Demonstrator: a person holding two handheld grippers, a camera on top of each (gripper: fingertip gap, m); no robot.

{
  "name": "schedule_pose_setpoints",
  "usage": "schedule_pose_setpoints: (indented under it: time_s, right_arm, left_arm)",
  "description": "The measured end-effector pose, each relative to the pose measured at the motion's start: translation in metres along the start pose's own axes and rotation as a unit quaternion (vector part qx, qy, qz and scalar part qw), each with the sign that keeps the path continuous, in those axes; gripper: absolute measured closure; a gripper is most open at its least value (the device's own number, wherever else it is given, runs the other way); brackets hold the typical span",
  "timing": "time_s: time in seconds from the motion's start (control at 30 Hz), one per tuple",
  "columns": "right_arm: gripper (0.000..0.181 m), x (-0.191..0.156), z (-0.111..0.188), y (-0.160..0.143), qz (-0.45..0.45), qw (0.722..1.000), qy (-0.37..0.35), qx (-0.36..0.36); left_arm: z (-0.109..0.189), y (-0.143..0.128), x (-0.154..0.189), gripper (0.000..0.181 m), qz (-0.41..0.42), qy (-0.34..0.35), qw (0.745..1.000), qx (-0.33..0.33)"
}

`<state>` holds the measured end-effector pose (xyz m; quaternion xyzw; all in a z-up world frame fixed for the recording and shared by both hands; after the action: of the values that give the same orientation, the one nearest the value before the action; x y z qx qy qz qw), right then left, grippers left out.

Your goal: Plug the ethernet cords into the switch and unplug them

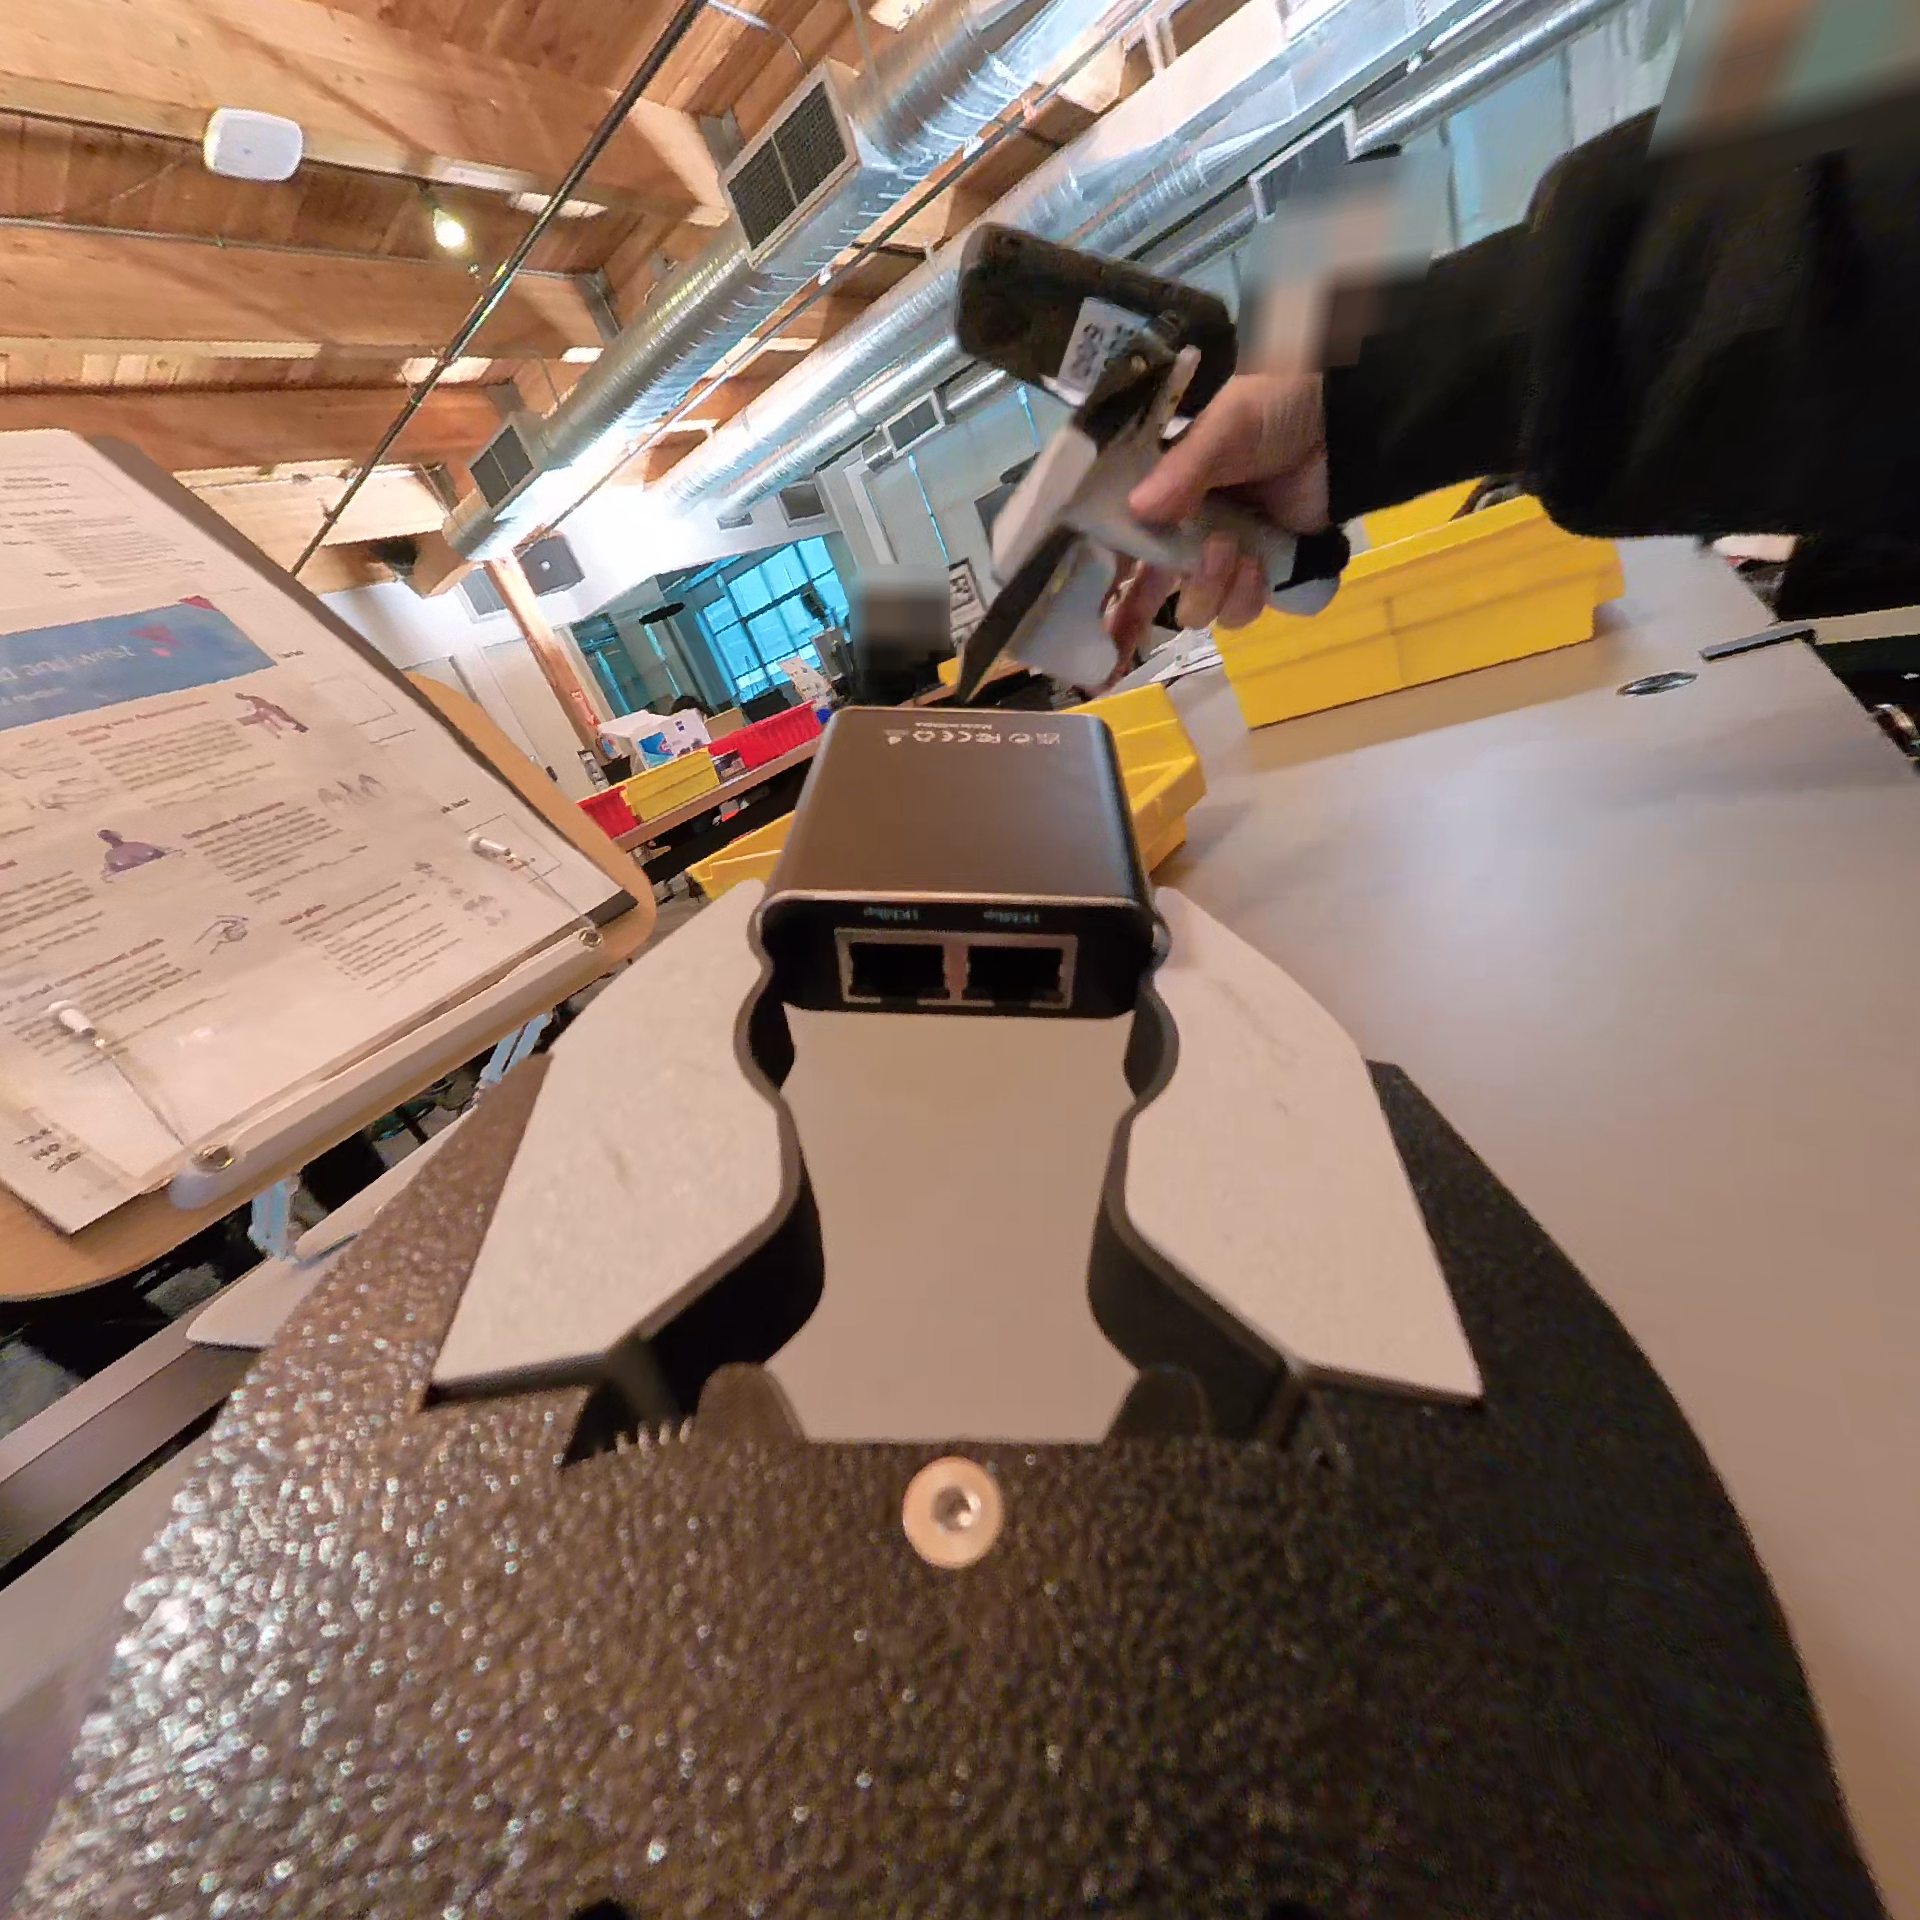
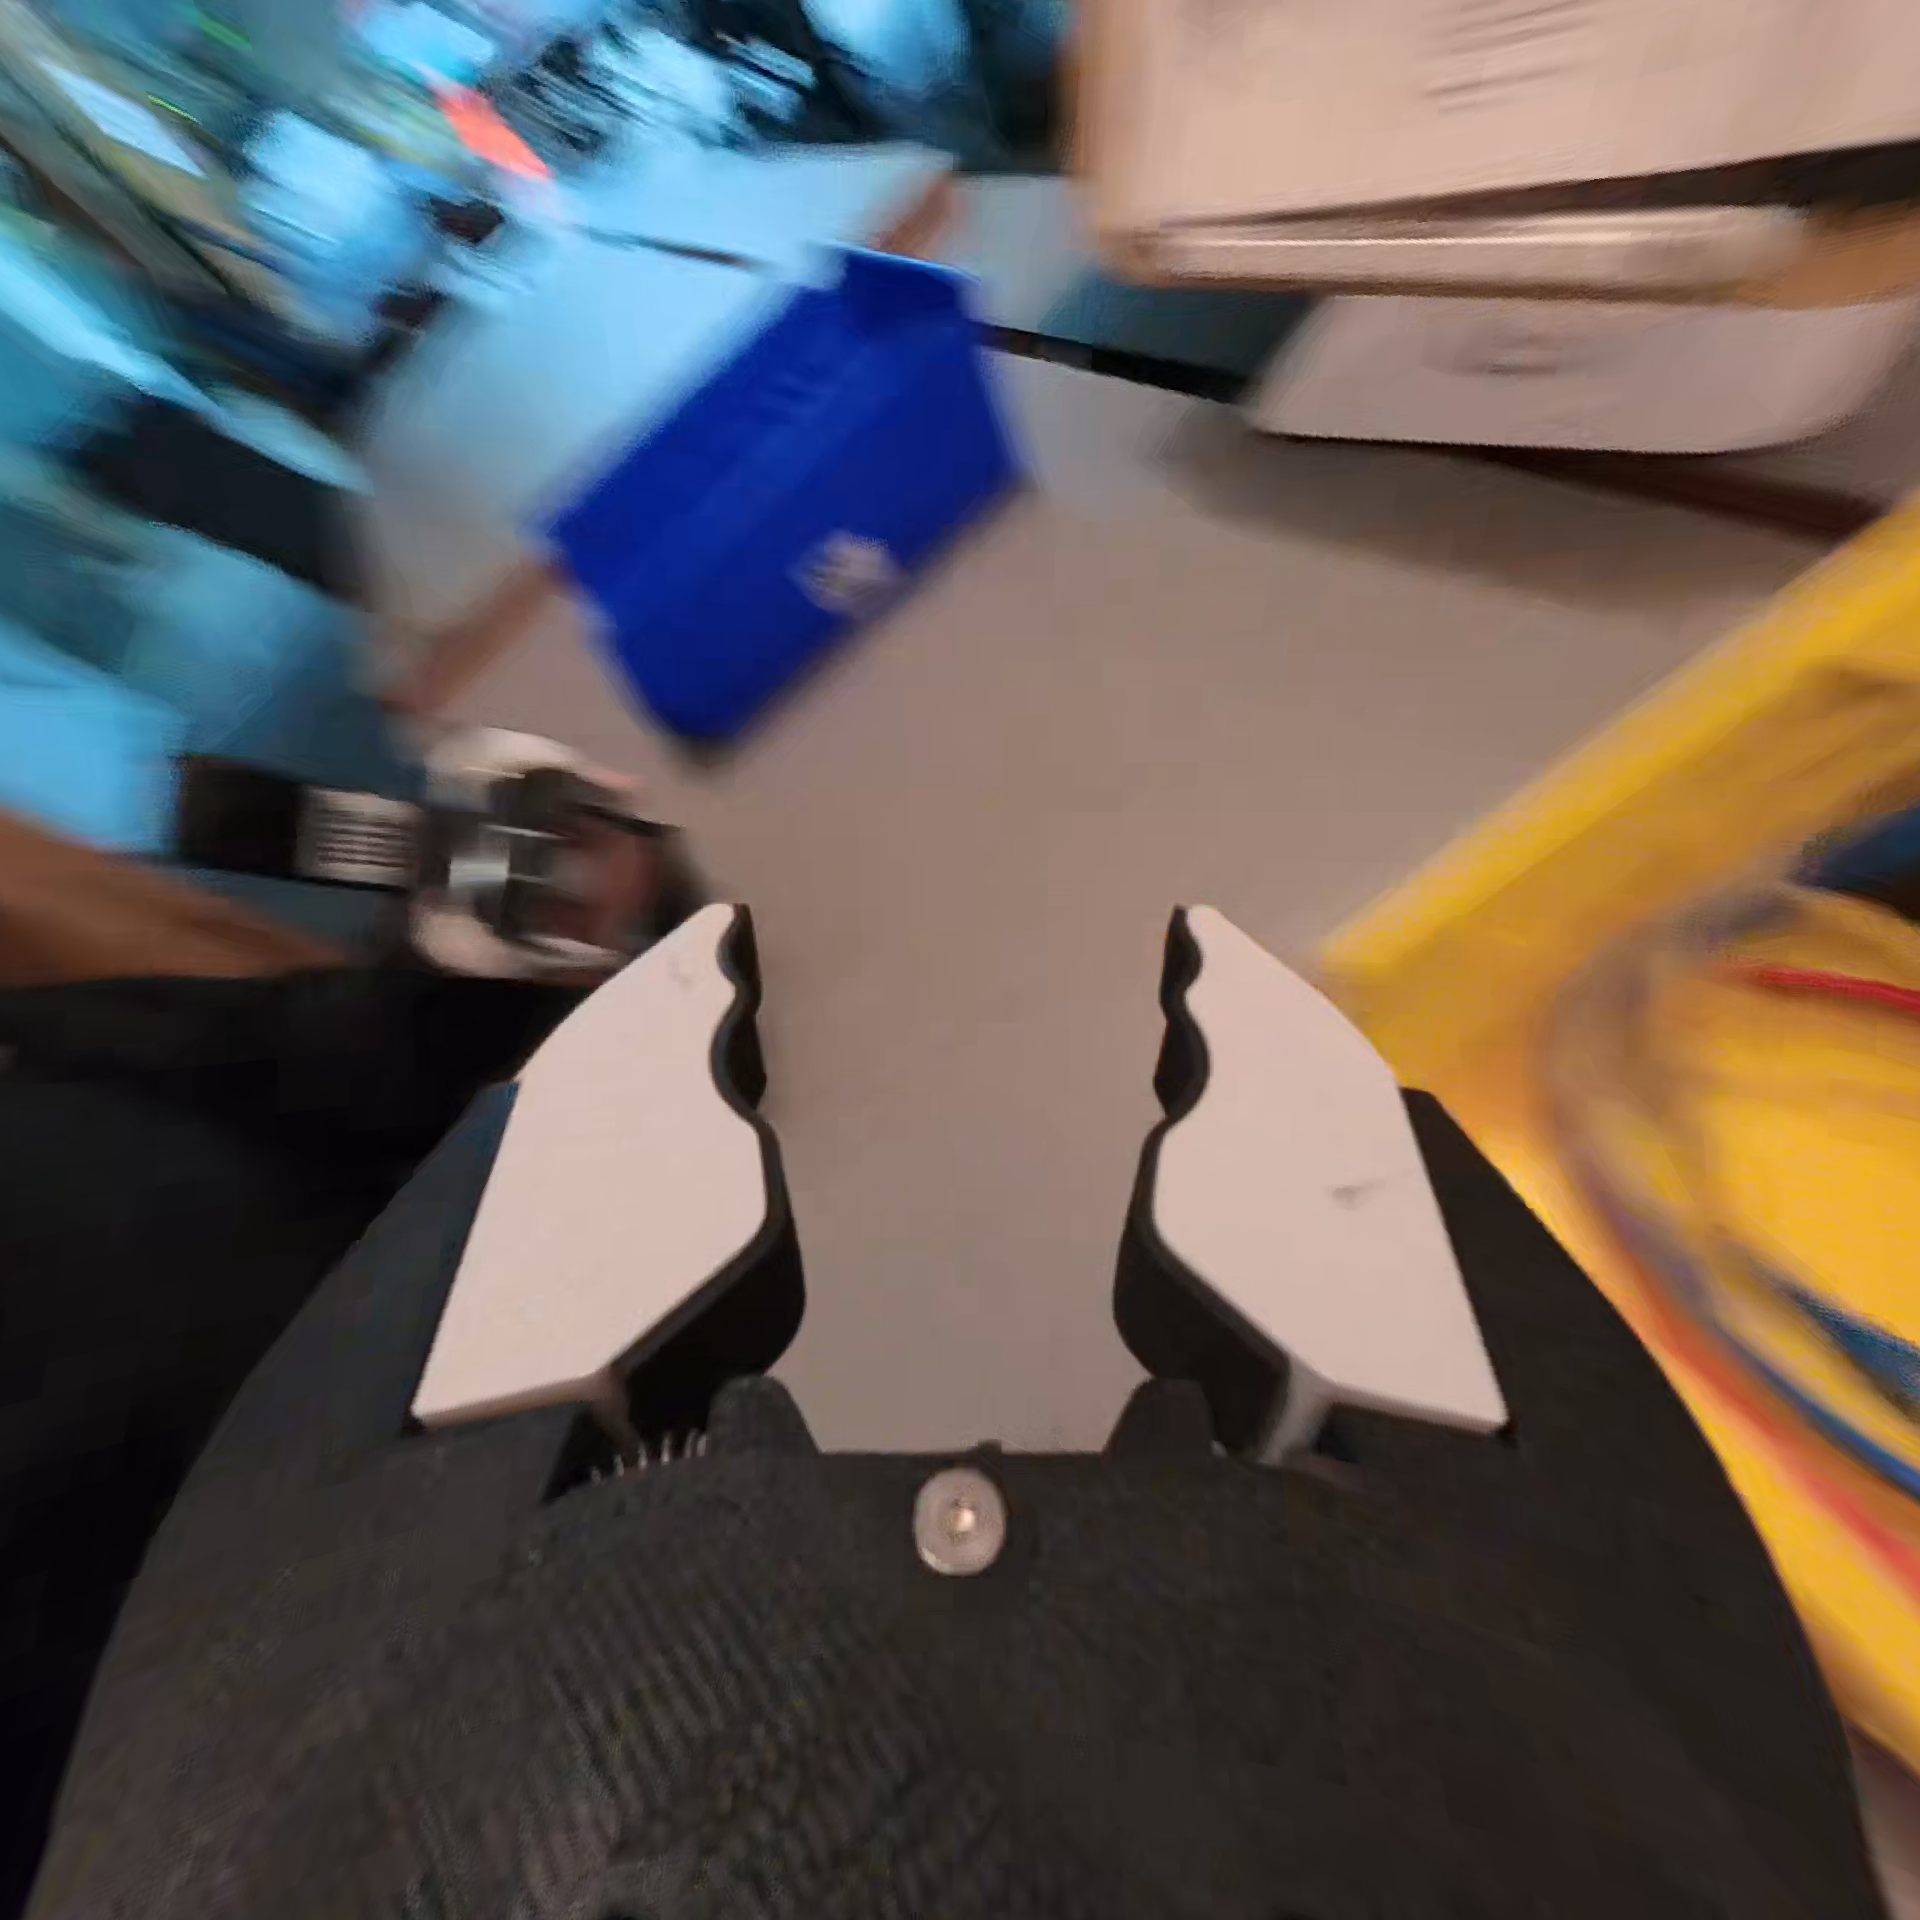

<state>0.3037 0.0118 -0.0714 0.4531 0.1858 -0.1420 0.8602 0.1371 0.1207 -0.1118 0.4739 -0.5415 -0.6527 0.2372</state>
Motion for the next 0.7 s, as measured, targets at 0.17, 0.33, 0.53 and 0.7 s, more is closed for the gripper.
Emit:
schedule_pose_setpoints:
  time_s: [0.17,0.33,0.53,0.7]
  right_arm:
    - [0.102,-0.130,-0.070,-0.029,-0.052,0.949,0.308,-0.036]
    - [0.107,-0.163,-0.119,-0.054,-0.072,0.932,0.337,-0.115]
    - [0.154,-0.157,-0.132,-0.065,-0.035,0.937,0.304,-0.172]
    - [0.154,-0.127,-0.128,-0.060,0.030,0.961,0.190,-0.199]
  left_arm:
    - [0.002,0.008,0.013,0.119,-0.013,-0.037,0.999,0.026]
    - [-0.001,0.003,0.024,0.119,-0.055,-0.053,0.997,0.009]
    - [-0.007,-0.008,0.031,0.119,-0.101,-0.052,0.993,-0.030]
    - [-0.014,-0.019,0.029,0.110,-0.085,-0.032,0.994,-0.062]
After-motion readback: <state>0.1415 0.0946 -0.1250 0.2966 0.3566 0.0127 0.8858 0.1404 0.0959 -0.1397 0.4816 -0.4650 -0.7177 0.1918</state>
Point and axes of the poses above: each gripper's, where its closed fingertips meet, z back along the fingers, y out of its top, x = y × z across the jaws, the point moved 1 cm from there along z, back along the fingers, and after that the axes turned 9 degrees about -x, right-handed, at the moved point
